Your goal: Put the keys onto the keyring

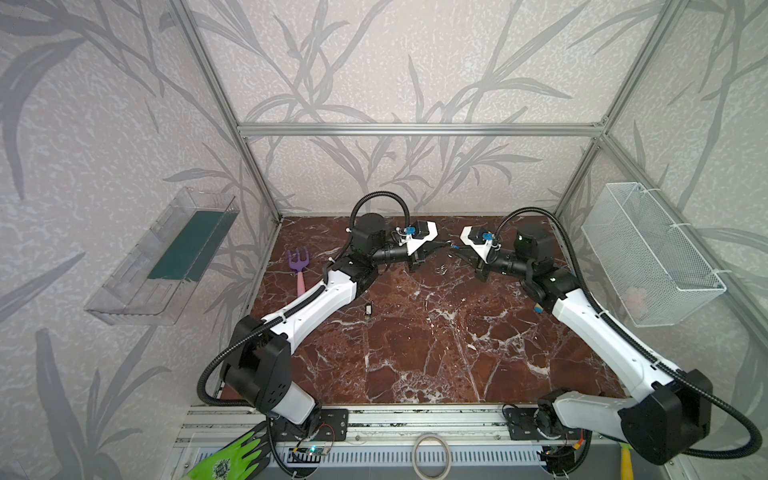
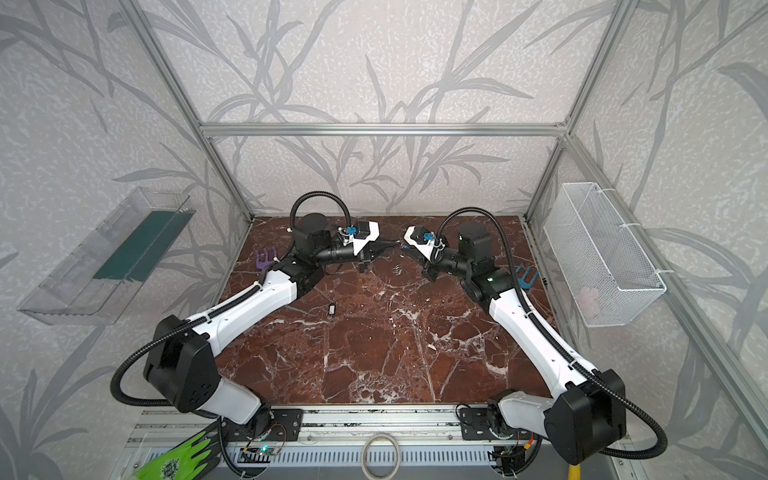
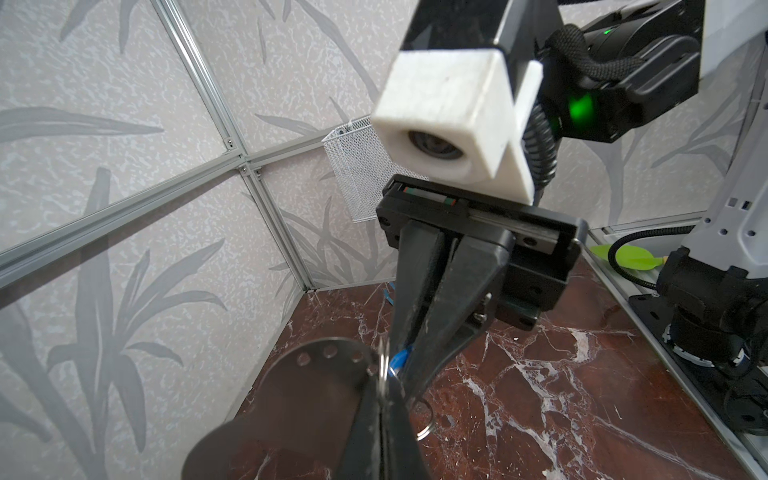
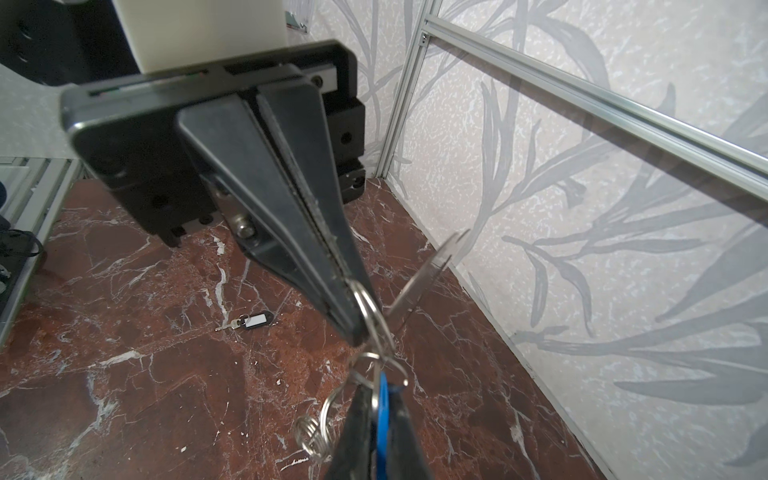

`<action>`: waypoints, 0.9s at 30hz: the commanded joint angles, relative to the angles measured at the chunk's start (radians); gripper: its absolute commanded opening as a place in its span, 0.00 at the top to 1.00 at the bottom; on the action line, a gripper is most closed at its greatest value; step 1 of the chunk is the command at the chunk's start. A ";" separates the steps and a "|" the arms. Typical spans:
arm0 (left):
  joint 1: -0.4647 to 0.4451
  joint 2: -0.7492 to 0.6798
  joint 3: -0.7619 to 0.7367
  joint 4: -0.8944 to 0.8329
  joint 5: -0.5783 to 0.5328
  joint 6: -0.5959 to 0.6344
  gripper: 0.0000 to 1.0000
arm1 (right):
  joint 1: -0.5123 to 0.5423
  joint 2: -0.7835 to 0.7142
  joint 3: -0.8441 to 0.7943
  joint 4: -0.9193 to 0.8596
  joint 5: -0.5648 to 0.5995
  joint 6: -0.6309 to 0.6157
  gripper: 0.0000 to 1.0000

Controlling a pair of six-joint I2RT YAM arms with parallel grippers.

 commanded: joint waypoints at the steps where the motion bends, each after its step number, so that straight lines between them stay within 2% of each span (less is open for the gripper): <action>1: -0.006 -0.004 0.012 0.119 0.072 -0.064 1.00 | -0.012 0.028 0.023 -0.033 -0.074 0.020 0.78; 4: -0.001 -0.005 0.008 0.113 0.049 -0.060 1.00 | -0.027 -0.006 -0.016 0.008 -0.048 0.033 0.67; 8: 0.012 -0.005 0.006 0.100 0.031 -0.054 1.00 | -0.113 -0.127 -0.183 0.279 -0.061 0.152 0.57; 10: 0.014 -0.001 0.010 0.099 0.037 -0.056 1.00 | -0.138 -0.168 -0.219 0.346 -0.088 0.172 0.55; 15: 0.014 0.011 0.018 0.105 0.043 -0.064 1.00 | -0.140 -0.166 -0.170 0.314 -0.218 0.166 0.55; 18: 0.016 0.015 0.024 0.099 0.042 -0.060 1.00 | -0.138 -0.150 -0.159 0.374 -0.254 0.214 0.56; 27: 0.014 0.017 0.026 0.090 0.056 -0.050 1.00 | -0.098 -0.025 -0.073 0.433 -0.319 0.270 0.69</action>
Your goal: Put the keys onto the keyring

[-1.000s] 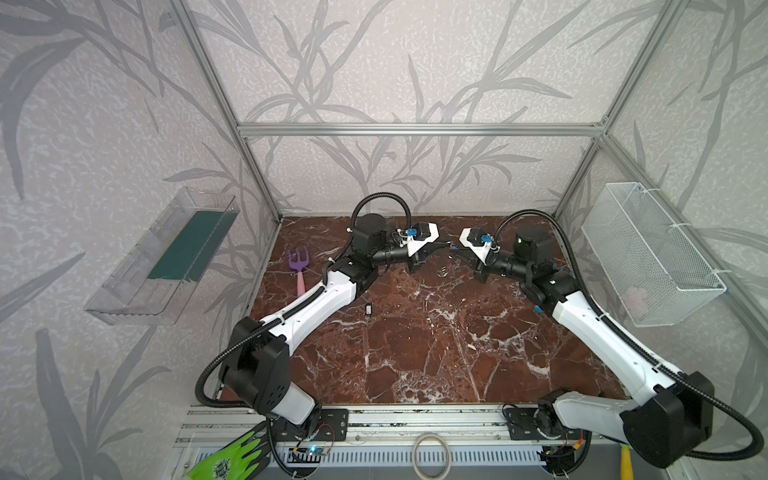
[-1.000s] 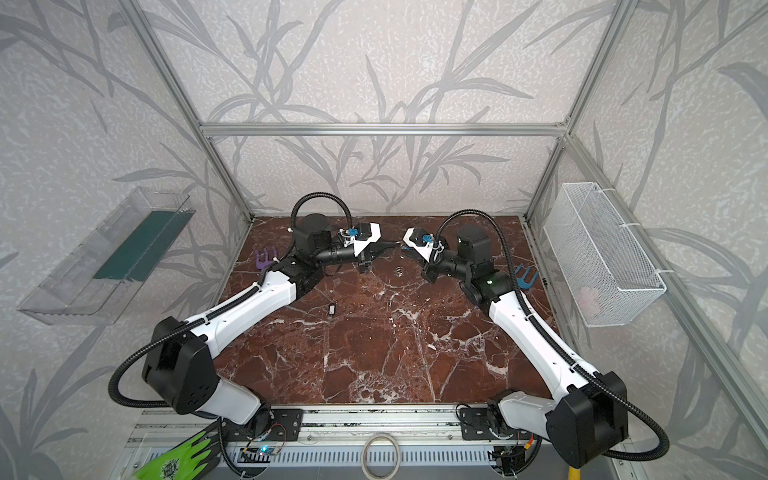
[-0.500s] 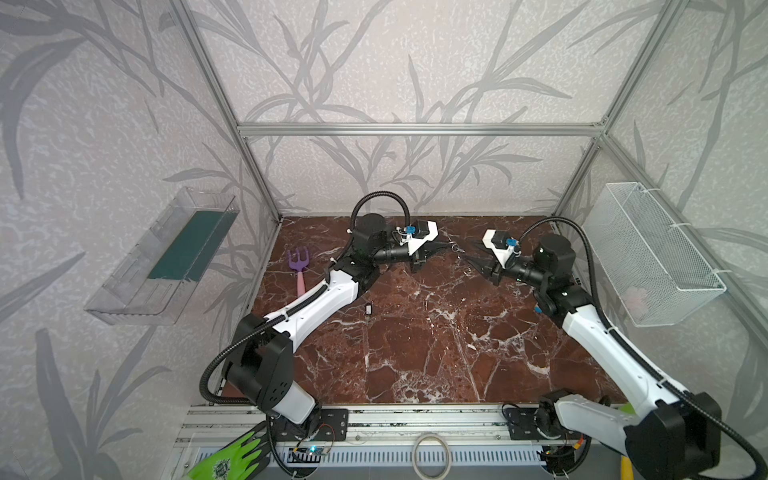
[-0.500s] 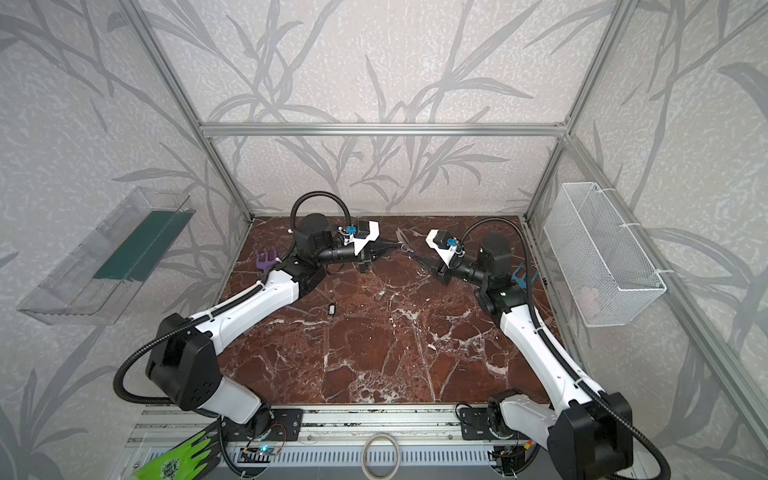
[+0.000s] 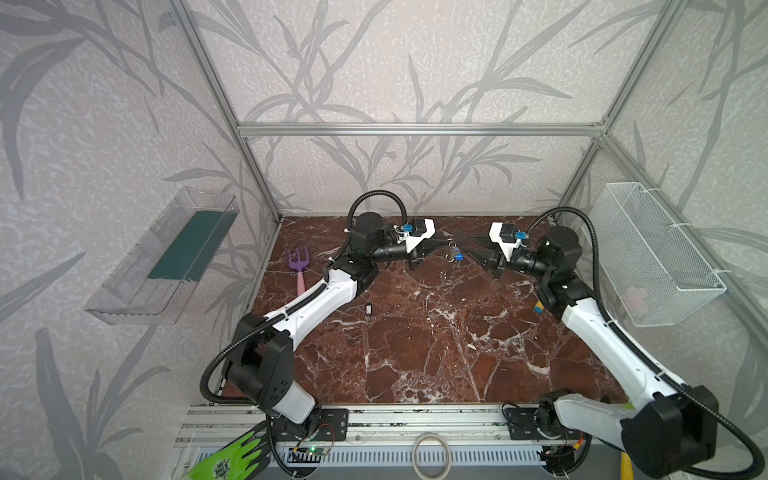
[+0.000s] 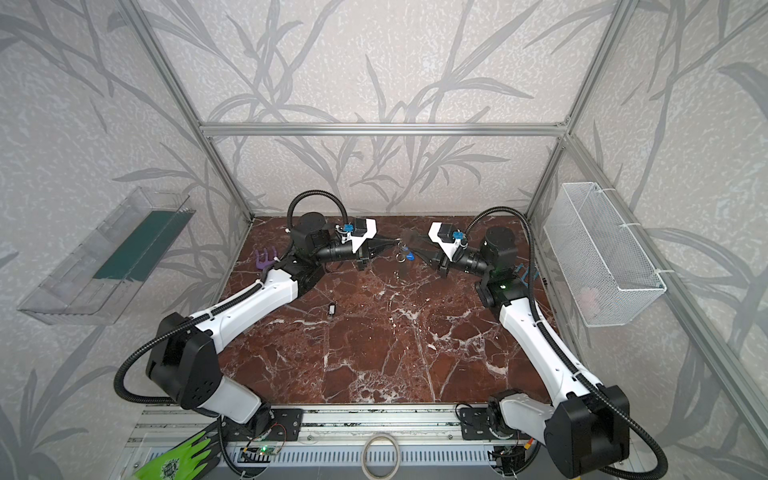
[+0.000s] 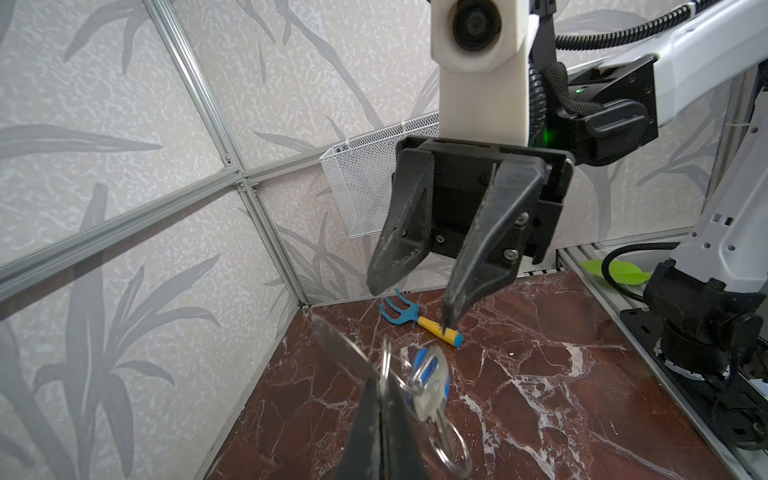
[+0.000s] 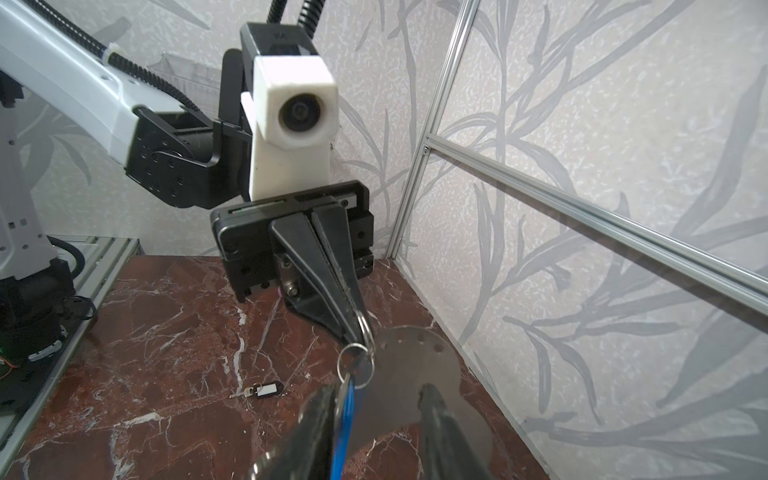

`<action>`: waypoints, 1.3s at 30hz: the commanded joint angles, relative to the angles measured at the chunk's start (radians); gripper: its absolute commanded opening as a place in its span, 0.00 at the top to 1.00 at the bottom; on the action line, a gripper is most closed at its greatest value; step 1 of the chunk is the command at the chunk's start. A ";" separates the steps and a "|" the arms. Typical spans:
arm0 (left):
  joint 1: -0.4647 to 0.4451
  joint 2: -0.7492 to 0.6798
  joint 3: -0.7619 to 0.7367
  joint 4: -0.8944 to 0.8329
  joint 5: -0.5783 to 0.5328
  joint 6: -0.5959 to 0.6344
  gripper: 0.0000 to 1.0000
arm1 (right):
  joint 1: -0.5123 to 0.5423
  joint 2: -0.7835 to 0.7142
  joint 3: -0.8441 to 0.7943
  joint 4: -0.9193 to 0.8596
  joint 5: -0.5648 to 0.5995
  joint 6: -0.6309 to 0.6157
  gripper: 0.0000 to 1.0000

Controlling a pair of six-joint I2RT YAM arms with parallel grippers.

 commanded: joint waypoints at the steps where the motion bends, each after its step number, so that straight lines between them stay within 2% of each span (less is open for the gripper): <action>1: 0.002 0.003 0.026 0.035 0.029 -0.009 1.00 | 0.012 0.041 0.042 0.062 -0.056 0.049 0.70; 12: 0.000 0.009 0.032 0.031 0.032 -0.002 1.00 | 0.022 0.083 0.063 0.056 -0.087 0.059 0.81; 22: 0.000 0.016 0.042 0.018 0.044 0.006 1.00 | 0.023 0.100 0.066 0.067 -0.075 0.065 0.80; 25: -0.001 0.018 0.045 0.014 0.041 0.010 1.00 | 0.023 0.107 0.072 0.062 -0.089 0.066 0.85; 30: 0.000 0.022 0.055 -0.005 0.042 0.021 1.00 | 0.026 0.111 0.074 0.055 -0.100 0.055 0.99; 35: 0.000 0.027 0.070 -0.079 0.009 0.072 1.00 | 0.026 0.088 0.073 0.014 -0.082 0.020 1.00; 36: 0.000 0.026 0.075 -0.103 -0.003 0.087 0.99 | 0.026 0.084 0.074 0.003 -0.078 0.017 1.00; 38: -0.002 0.021 0.087 -0.164 -0.034 0.134 0.88 | 0.026 0.077 0.087 -0.058 -0.070 -0.004 1.00; 39: 0.000 0.018 0.092 -0.191 -0.051 0.159 0.85 | 0.026 0.075 0.097 -0.095 -0.062 -0.015 1.00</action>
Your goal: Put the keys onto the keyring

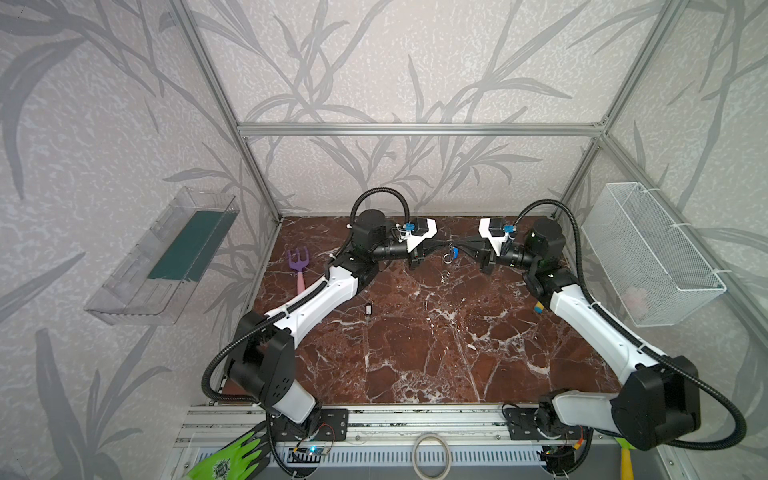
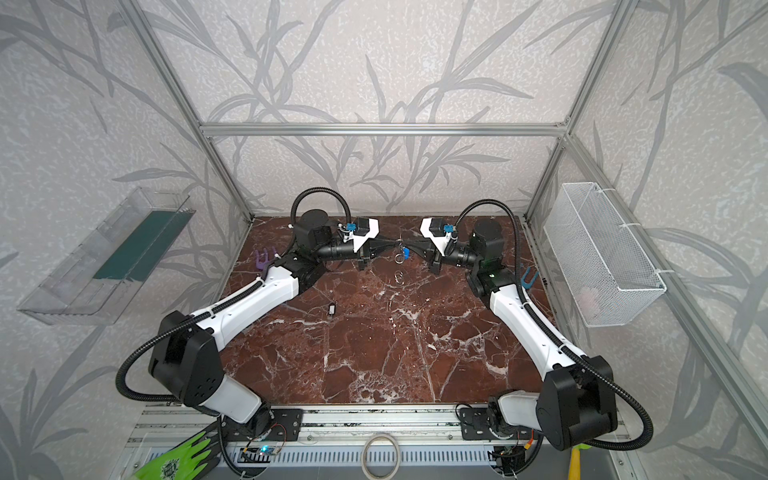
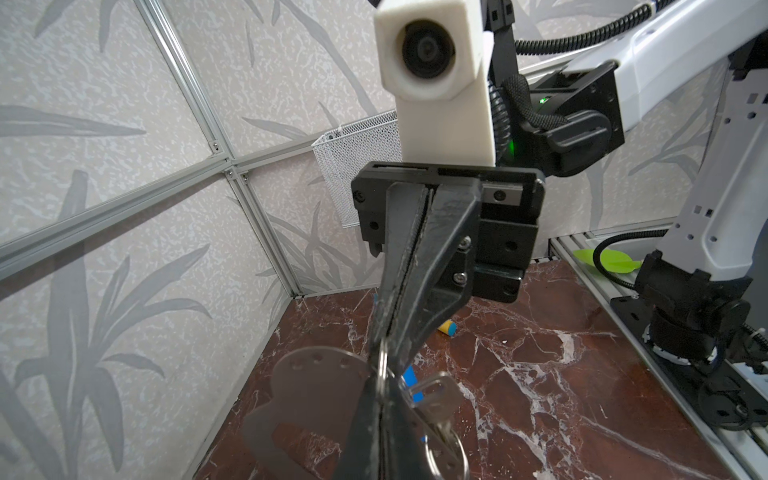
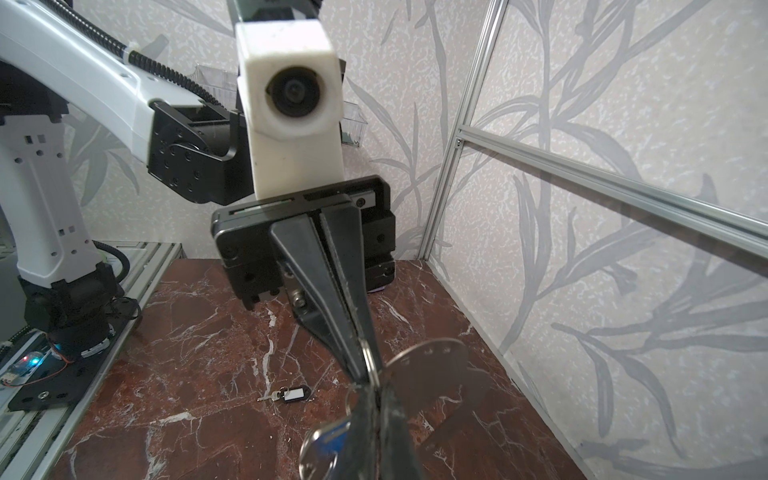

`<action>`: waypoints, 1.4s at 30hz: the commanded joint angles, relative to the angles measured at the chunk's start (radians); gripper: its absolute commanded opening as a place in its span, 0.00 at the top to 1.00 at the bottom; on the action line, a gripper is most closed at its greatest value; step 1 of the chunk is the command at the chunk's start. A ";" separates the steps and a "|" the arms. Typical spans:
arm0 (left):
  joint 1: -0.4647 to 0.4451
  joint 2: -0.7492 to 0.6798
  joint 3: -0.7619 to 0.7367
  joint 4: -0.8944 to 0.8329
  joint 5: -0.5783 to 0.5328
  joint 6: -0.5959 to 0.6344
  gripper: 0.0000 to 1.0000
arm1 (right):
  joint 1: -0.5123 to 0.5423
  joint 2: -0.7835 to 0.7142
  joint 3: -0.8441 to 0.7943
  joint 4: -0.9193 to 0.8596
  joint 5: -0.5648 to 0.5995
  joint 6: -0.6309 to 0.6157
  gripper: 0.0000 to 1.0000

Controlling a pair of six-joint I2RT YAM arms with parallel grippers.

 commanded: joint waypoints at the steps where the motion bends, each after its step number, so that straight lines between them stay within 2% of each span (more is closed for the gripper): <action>1: -0.001 -0.002 0.050 -0.105 -0.067 0.110 0.80 | 0.007 -0.029 0.061 -0.122 0.014 -0.042 1.00; 3: -0.002 -0.011 0.065 -0.181 -0.110 0.172 0.69 | 0.007 -0.033 0.081 -0.197 0.028 -0.064 1.00; 5: -0.004 -0.025 0.071 -0.226 -0.158 0.225 0.66 | 0.007 -0.034 0.107 -0.283 0.048 -0.092 1.00; 11: -0.032 -0.056 0.118 -0.420 -0.272 0.446 0.66 | 0.016 -0.010 0.197 -0.513 0.113 -0.169 1.00; 20: -0.087 -0.082 0.157 -0.543 -0.397 0.643 0.68 | 0.073 0.062 0.338 -0.798 0.252 -0.264 1.00; 25: -0.098 -0.096 0.155 -0.557 -0.442 0.680 0.68 | 0.086 0.087 0.376 -0.862 0.292 -0.262 1.00; 42: -0.120 -0.044 0.239 -0.708 -0.413 0.728 0.69 | 0.115 0.124 0.426 -0.905 0.322 -0.277 1.00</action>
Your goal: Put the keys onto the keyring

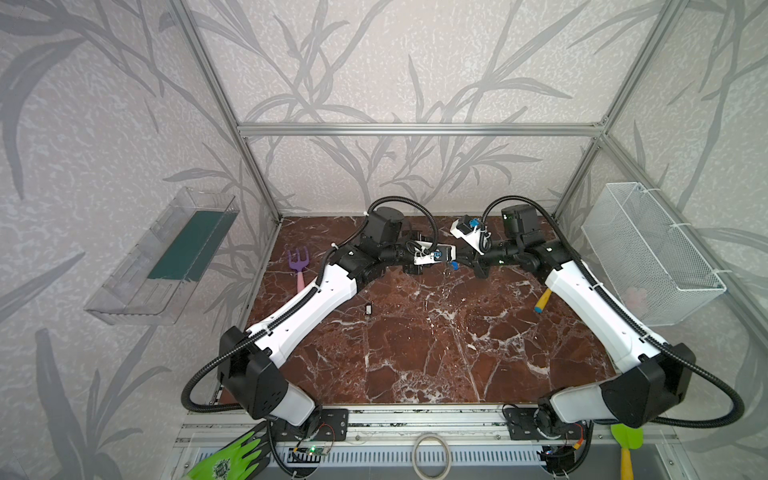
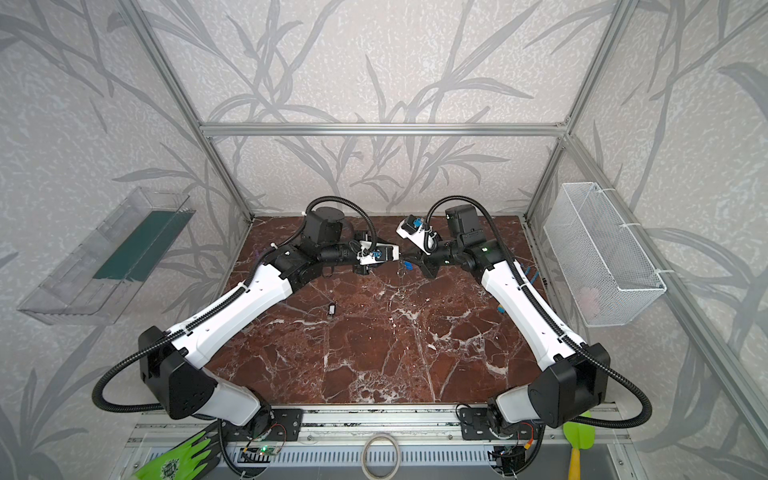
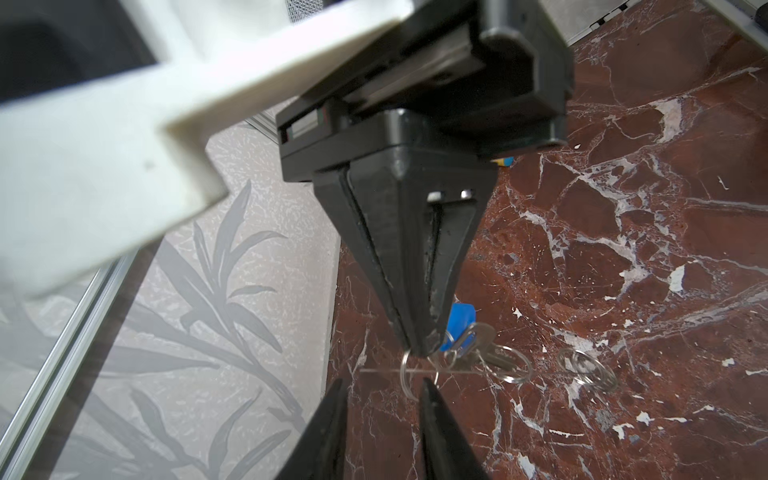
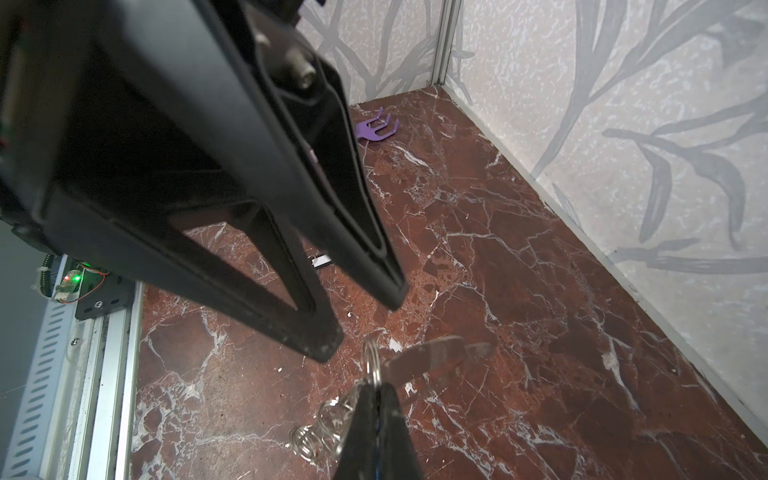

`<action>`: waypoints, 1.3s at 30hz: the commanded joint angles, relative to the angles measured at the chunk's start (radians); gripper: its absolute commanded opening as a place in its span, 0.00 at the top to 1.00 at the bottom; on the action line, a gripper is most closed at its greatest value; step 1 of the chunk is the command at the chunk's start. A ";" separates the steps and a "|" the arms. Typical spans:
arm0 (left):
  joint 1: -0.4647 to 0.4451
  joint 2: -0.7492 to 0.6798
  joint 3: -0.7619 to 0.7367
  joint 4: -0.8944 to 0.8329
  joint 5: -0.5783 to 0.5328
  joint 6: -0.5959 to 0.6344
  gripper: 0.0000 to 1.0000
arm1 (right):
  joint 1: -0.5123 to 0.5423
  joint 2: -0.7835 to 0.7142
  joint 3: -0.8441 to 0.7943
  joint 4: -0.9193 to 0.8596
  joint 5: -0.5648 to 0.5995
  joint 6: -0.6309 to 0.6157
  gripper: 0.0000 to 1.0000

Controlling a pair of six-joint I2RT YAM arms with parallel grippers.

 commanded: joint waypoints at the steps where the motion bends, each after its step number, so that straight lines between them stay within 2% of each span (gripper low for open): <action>1: -0.009 0.022 0.045 -0.059 0.008 0.034 0.69 | 0.009 0.003 0.037 -0.010 -0.003 -0.011 1.00; 16: -0.014 0.080 0.100 -0.108 -0.036 0.023 0.74 | 0.018 -0.024 0.006 0.031 -0.011 -0.037 1.00; 23: -0.018 0.094 0.121 -0.120 -0.030 0.025 0.87 | 0.021 -0.032 -0.006 0.050 -0.014 -0.039 1.00; 28: -0.025 0.101 0.126 -0.122 -0.028 0.029 0.89 | 0.021 -0.040 -0.011 0.065 -0.011 -0.033 1.00; 32: -0.027 0.107 0.129 -0.124 -0.029 0.027 0.90 | 0.020 -0.052 -0.026 0.102 0.001 -0.024 1.00; 36: -0.027 0.113 0.136 -0.123 -0.040 0.010 0.83 | 0.021 -0.071 -0.051 0.124 0.005 -0.041 1.00; 39: -0.027 0.114 0.142 -0.121 -0.054 -0.015 0.84 | 0.021 -0.100 -0.097 0.180 0.037 -0.051 1.00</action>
